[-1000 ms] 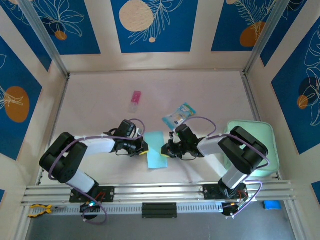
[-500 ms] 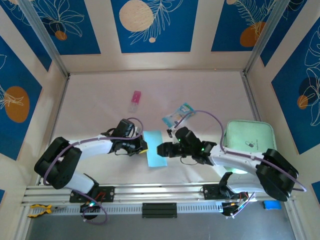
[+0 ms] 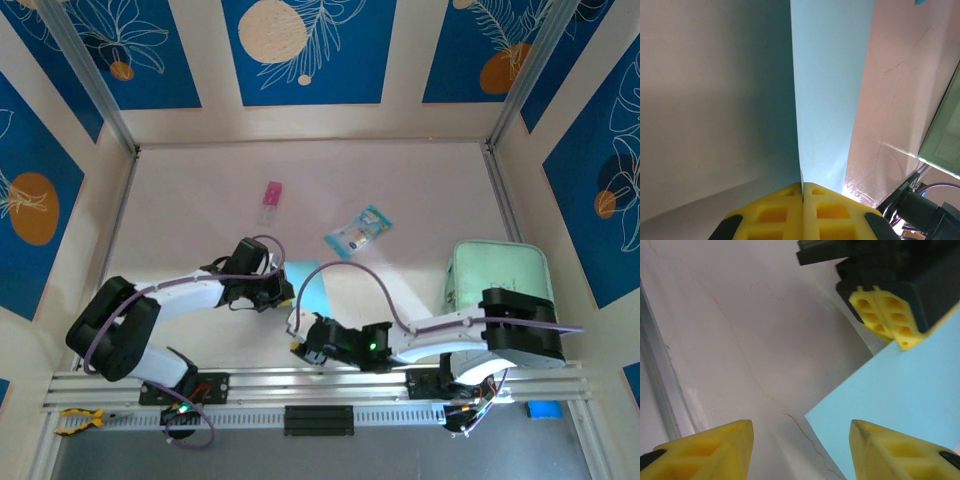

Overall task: Fold a paper plane with a square sheet of paper (pick it up from the middle)
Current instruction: Perform the third fold on the triangle at the bottom-center of the table.

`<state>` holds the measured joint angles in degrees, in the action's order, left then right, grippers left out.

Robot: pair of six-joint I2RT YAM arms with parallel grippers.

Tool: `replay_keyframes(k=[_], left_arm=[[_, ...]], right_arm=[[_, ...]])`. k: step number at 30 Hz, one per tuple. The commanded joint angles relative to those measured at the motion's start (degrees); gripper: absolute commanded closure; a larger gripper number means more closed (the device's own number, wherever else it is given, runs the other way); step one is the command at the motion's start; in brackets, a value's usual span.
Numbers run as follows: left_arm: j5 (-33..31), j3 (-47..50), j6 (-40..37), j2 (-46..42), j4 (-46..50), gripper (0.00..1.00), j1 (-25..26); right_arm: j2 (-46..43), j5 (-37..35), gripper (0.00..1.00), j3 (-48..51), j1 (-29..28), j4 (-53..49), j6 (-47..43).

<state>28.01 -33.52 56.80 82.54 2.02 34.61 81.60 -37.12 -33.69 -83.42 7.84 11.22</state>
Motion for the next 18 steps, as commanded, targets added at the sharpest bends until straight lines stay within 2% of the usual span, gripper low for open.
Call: replay_keyframes(k=[1, 13, 18], left_arm=[[-0.3, 0.6, 0.7, -1.2, 1.1, 0.96, -0.2], [0.0, 0.8, 1.0, -1.1, 0.5, 0.96, -0.2], [0.1, 0.9, 1.1, -1.0, 0.2, 0.96, -0.2]], right_arm=[[2.3, -12.0, 0.45, -2.6, -2.3, 0.1, -5.3], [11.1, -16.7, 0.45, -7.4, -3.1, -4.3, -2.2], [12.5, -17.3, 0.50, -8.0, -3.2, -6.0, -1.0]])
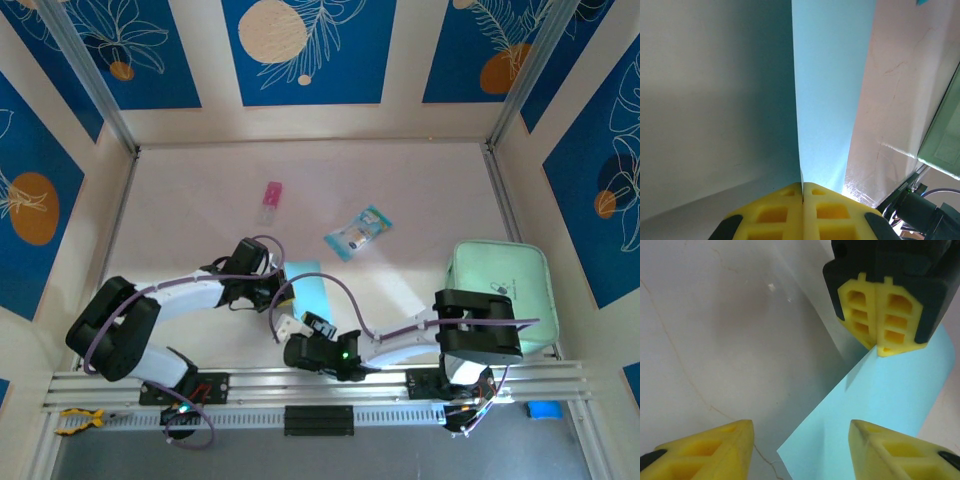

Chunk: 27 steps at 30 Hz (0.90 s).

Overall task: Fold a paper plane with a square sheet of paper (pick it up from the middle)
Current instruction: Perform the third fold on the triangle at the bottom-center of the table.

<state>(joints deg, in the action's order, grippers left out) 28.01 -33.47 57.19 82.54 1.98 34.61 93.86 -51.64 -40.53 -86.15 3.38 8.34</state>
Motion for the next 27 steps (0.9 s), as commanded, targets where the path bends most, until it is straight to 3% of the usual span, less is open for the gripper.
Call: replay_keyframes(k=[1, 7, 27], left_arm=[[0.1, 0.9, 0.8, -1.0, 0.2, 0.96, -0.2], [0.2, 0.7, 0.6, -0.7, 0.1, 0.96, -0.2], [0.2, 0.6, 0.6, 0.0, -0.2, 0.95, -0.2]], right_arm=[[0.1, -2.9, 0.52, -1.0, -0.5, -2.0, 2.5], [-1.6, -3.3, 0.69, 0.1, 0.0, -3.2, 4.6], [-3.1, -0.7, 0.85, 1.2, 1.0, -1.3, 5.8]])
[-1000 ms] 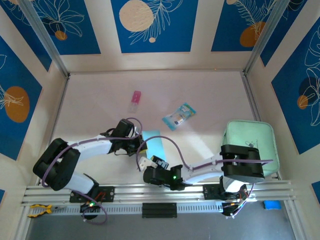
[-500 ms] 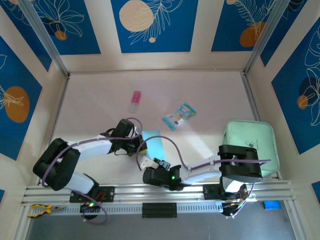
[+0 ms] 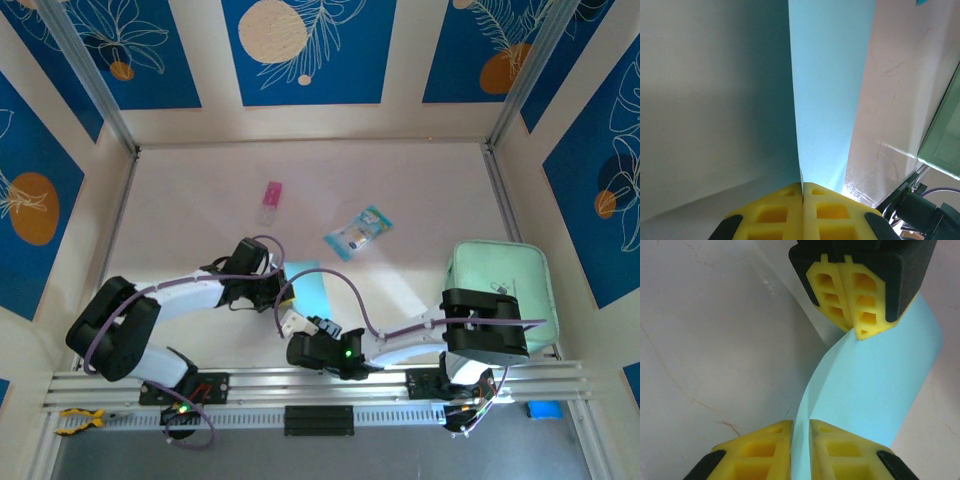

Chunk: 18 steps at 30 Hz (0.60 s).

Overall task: Fold a paper plane with a square sheet of paper (pick it up from the middle)
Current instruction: Perform the third fold on the triangle at the bottom-center of the table.

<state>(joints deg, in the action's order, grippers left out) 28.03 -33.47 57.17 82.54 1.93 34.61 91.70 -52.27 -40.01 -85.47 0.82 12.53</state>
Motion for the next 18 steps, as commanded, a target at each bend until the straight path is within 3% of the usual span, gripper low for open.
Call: replay_keyframes(k=[1, 5, 11, 13, 18], left_arm=[[0.2, 0.6, 0.7, 0.0, -0.2, 0.95, -0.2], [-0.1, 0.6, 0.5, -0.2, 0.2, 0.92, -0.2], [-3.1, -1.0, -2.3, -2.4, 6.1, 0.74, -0.2], [-4.6, -1.9, -3.6, -3.5, 8.7, 0.59, -0.5], [-10.0, -3.4, -5.7, -7.5, 15.7, 0.43, -1.1]], right_arm=[[-0.9, -0.1, 0.86, 0.6, 0.3, 1.2, 1.7], [-1.2, 0.1, 0.92, 0.6, 0.4, 1.1, 2.3], [-3.4, 4.3, 0.97, 1.9, 2.0, 1.6, 4.3], [-4.6, 7.8, 0.98, 2.9, 2.8, 3.4, 4.4], [-8.3, 23.8, 0.98, 5.2, 9.0, 6.4, 10.0]])
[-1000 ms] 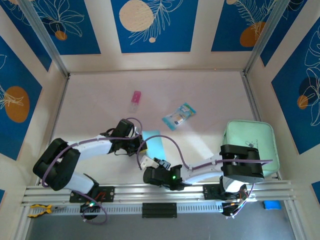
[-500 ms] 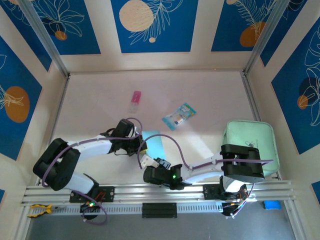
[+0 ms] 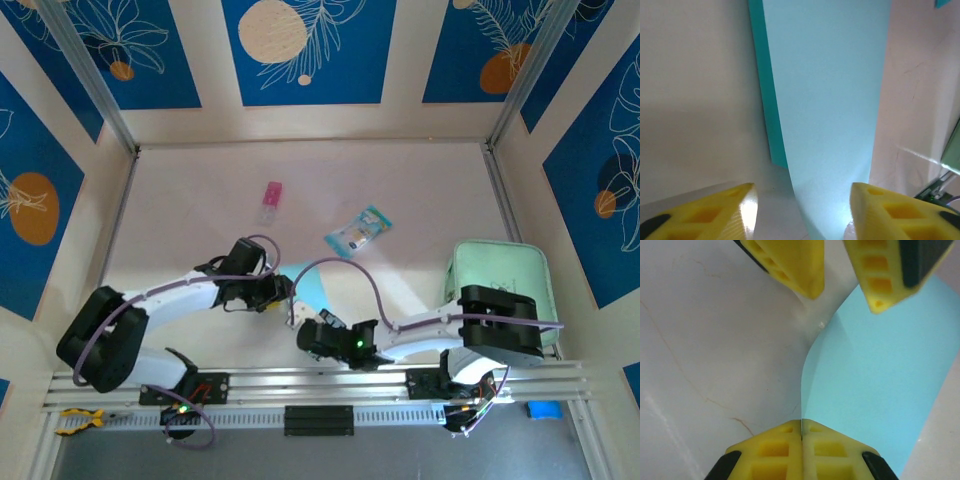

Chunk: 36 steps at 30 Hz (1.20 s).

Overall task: Fold a paper plane with a square sheet of paper (pick it up from the middle)
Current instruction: Perform the third fold on the triangle at the bottom-center of the table.

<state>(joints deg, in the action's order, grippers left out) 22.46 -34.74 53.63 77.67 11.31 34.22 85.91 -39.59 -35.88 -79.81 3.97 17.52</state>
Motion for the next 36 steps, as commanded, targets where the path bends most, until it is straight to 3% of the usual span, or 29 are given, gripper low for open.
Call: replay_keyframes(k=[1, 5, 9, 16, 28, 36], left_arm=[[-5.5, -2.4, -2.6, -3.6, 7.6, 0.41, -0.9], [-7.4, -2.9, -3.7, -5.9, 10.3, 0.38, -1.6], [-6.7, -3.3, -4.4, -6.2, 10.8, 0.38, -2.0], [-5.0, -4.7, -5.7, -6.3, 9.8, 0.47, -2.1], [0.6, -12.3, -9.7, 2.0, 6.9, 0.80, -2.1], [2.7, -16.7, -11.1, 11.9, 3.0, 0.88, -1.9]], right_arm=[[-3.1, 14.6, 0.98, 1.2, 5.0, 3.4, 6.7], [-4.2, 27.5, 0.98, 1.6, 10.8, 4.7, 10.6], [-3.9, 35.6, 0.99, 0.9, 14.9, 5.0, 13.6], [-2.6, 46.6, 0.99, 0.4, 20.7, 7.3, 20.0], [-0.5, 51.2, 0.98, 4.9, 24.4, 16.8, 26.8], [2.1, 52.5, 0.99, 5.5, 24.6, 19.9, 28.0]])
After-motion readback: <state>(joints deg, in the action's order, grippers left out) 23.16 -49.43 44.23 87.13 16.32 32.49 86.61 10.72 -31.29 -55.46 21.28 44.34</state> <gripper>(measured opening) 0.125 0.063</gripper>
